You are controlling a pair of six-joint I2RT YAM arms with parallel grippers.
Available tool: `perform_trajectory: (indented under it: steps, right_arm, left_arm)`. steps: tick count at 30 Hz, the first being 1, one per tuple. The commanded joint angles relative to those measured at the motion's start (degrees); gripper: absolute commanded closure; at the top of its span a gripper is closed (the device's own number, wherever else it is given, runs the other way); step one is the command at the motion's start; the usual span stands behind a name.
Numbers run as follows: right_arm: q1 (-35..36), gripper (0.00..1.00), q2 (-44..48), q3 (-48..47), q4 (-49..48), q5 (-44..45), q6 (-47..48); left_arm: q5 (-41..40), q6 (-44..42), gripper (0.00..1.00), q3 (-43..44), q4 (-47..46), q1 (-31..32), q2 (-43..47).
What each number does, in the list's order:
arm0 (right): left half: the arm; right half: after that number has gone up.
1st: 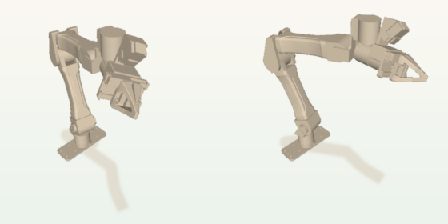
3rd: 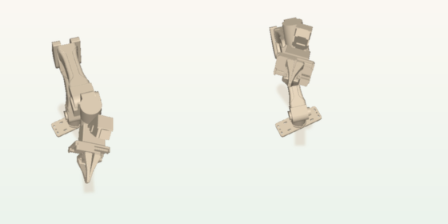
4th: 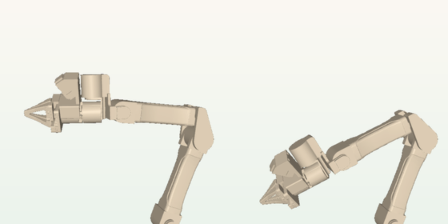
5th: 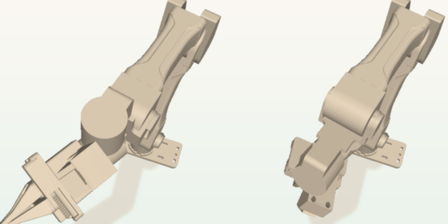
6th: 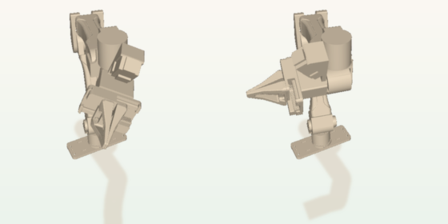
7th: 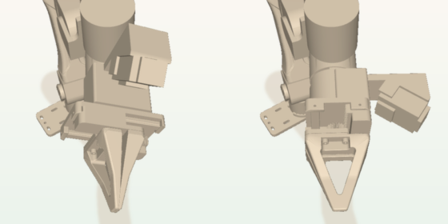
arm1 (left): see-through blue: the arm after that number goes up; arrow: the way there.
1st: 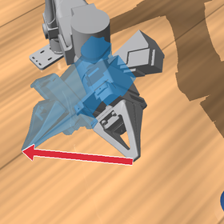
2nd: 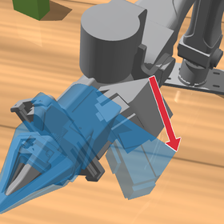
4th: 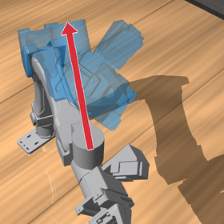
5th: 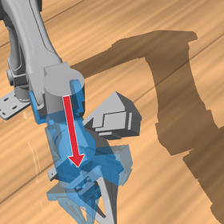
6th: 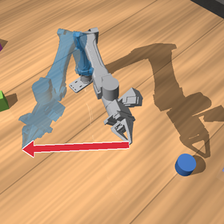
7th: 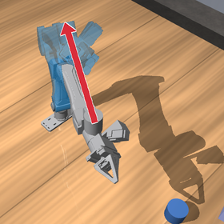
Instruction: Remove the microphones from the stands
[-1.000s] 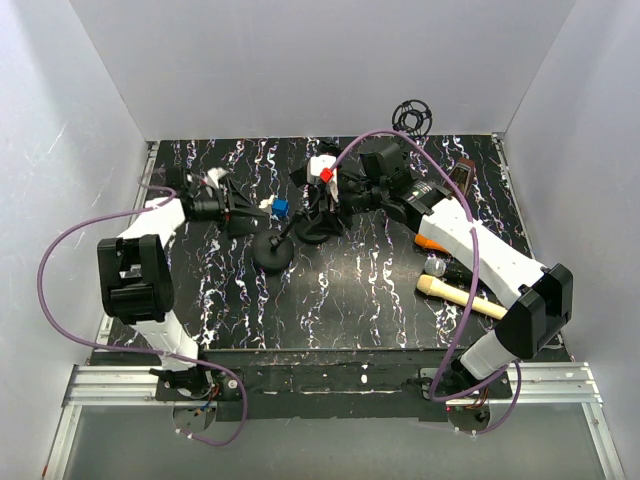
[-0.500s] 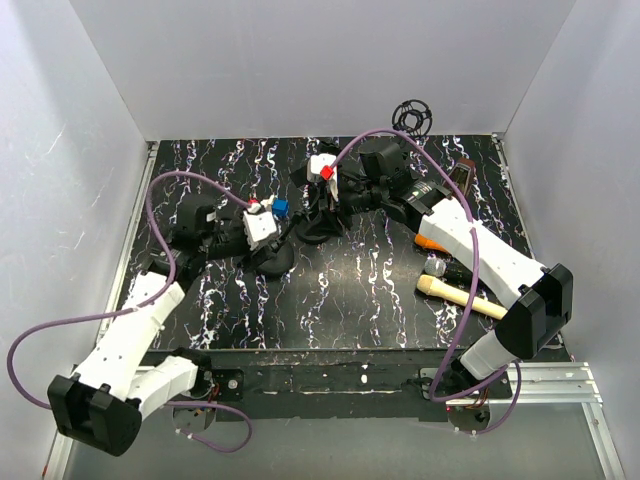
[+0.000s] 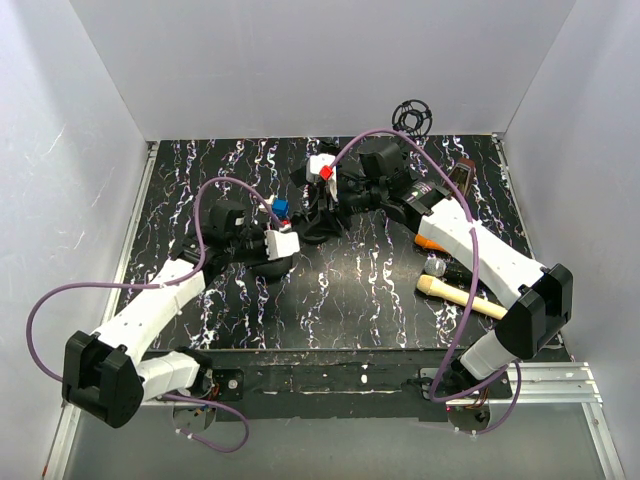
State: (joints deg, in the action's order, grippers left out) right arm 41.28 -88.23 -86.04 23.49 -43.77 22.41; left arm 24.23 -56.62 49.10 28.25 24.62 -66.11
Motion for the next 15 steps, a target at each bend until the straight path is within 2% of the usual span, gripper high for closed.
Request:
perform_trajectory:
  steps: [1,5,8,10,11,13,14,15]
  right_arm:
    - [0.38,0.76,0.78,-2.64,-2.39,-2.02,-0.88]
    - [0.3,0.77,0.6,-2.9,-2.39,-2.2,-0.88]
    - [0.3,0.77,0.95,-3.34,-2.13,-2.02,-0.71]
    - [0.38,0.77,1.82,-3.52,-2.04,-2.02,-0.79]
    - [0.3,0.77,2.44,-3.43,-2.04,-1.94,-0.88]
    - [0.3,0.78,3.49,-3.17,-1.87,-1.24,-1.14]
    - [0.21,0.78,3.93,-3.0,-1.86,-1.06,-1.14]
    - [0.21,0.78,4.55,-2.73,-1.78,-0.71,-1.14]
  left_arm:
    - [-4.45,1.16,0.73,-0.06,-4.95,0.43,-0.51]
    - [-5.77,5.45,0.99,1.25,-5.22,0.43,-1.74]
    - [-4.82,13.26,1.0,3.97,-3.56,0.17,-2.36]
    - [0.0,21.76,1.0,6.96,-1.28,-1.06,-3.58]
    - [2.99,26.51,1.0,8.63,-0.57,-2.11,-4.46]
    - [14.12,38.62,1.0,9.95,-0.47,-4.57,-6.04]
    - [16.62,41.91,1.0,10.05,-1.43,-5.63,-7.1]
    - [19.95,49.43,1.0,9.7,-3.44,-6.25,-7.98]
